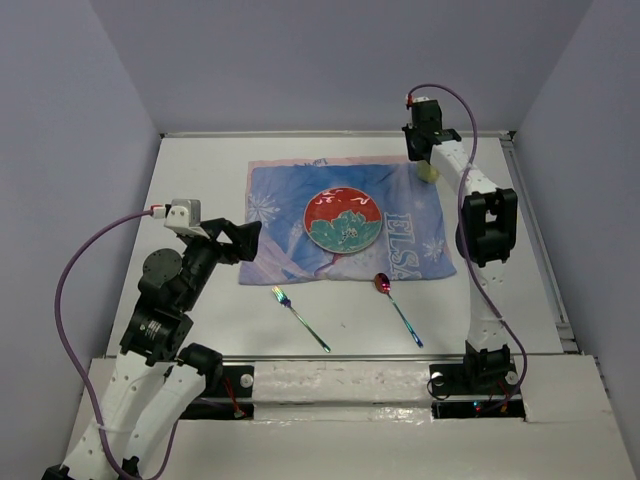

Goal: Set the dinner table for one person

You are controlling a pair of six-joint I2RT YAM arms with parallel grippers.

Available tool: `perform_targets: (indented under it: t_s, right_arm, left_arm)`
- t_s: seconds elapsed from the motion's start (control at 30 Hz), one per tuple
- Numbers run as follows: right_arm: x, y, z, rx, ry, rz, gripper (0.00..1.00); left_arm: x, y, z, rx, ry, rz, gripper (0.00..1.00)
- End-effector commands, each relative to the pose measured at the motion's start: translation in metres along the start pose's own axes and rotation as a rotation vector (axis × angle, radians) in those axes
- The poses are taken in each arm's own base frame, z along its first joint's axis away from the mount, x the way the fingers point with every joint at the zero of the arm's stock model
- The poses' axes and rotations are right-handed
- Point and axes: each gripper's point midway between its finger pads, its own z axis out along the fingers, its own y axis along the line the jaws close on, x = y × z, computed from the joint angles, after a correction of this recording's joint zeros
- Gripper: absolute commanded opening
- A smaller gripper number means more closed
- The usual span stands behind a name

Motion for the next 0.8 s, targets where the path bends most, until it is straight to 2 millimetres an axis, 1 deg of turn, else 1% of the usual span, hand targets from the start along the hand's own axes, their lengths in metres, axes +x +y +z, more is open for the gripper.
perform_targets:
  t_s: [0.0, 0.03, 0.07, 0.1, 0.13, 0.2, 0.27, 0.3, 0.37, 0.47, 0.53, 0.7, 0.73, 0.77]
  right_arm:
    - [-0.014, -0.007, 0.002, 0.041, -0.035, -0.002, 0.0]
    - [-0.019, -0.013, 0.0, 0.068, -0.044, -0.006, 0.0]
    - [-0.023, -0.024, -0.006, 0.119, -0.052, -0.007, 0.0]
    - [-0.032, -0.03, -0.013, 0.139, -0.074, -0.006, 0.0]
    - [-0.046, -0.039, -0.03, 0.16, -0.109, -0.007, 0.0]
    - [-0.066, -0.047, -0.049, 0.172, -0.179, 0.002, 0.0]
    - [-0.071, -0.048, -0.062, 0.152, -0.202, -0.006, 0.0]
    - [-0.08, -0.044, -0.075, 0.13, -0.23, -0.003, 0.0]
    - [-0.079, -0.04, -0.082, 0.094, -0.235, 0.006, 0.0]
    - [-0.071, -0.029, -0.08, 0.042, -0.222, 0.021, 0.0]
    - [-0.06, -0.017, -0.074, -0.013, -0.2, 0.021, 0.0]
    - [-0.048, -0.003, -0.062, -0.066, -0.172, 0.025, 0.0]
    - [-0.05, 0.003, -0.062, -0.072, -0.177, 0.013, 0.0]
    - [-0.046, 0.004, -0.056, -0.068, -0.165, 0.009, 0.0]
  left_arm:
    - [-0.013, -0.007, 0.0, 0.034, -0.048, 0.004, 0.99]
    - [-0.013, -0.007, 0.0, 0.035, -0.051, 0.003, 0.99]
    - [-0.013, -0.007, 0.0, 0.035, -0.051, 0.003, 0.99]
    - [-0.012, -0.007, 0.0, 0.037, -0.047, 0.001, 0.99]
    - [-0.012, -0.008, 0.001, 0.041, -0.045, 0.003, 0.99]
    - [-0.011, -0.008, 0.001, 0.042, -0.042, 0.003, 0.99]
    - [-0.011, -0.007, 0.002, 0.038, -0.04, 0.003, 0.99]
    - [-0.01, -0.007, 0.003, 0.038, -0.037, 0.005, 0.99]
    - [-0.009, -0.006, 0.004, 0.033, -0.032, 0.005, 0.99]
    - [-0.008, -0.004, 0.006, 0.024, -0.029, 0.005, 0.99]
    - [-0.008, -0.003, 0.007, 0.02, -0.027, 0.002, 0.99]
    - [-0.007, 0.001, 0.009, 0.007, -0.022, 0.005, 0.99]
    - [-0.007, 0.002, 0.009, 0.004, -0.024, 0.005, 0.99]
    - [-0.007, 0.003, 0.01, -0.001, -0.024, 0.005, 0.99]
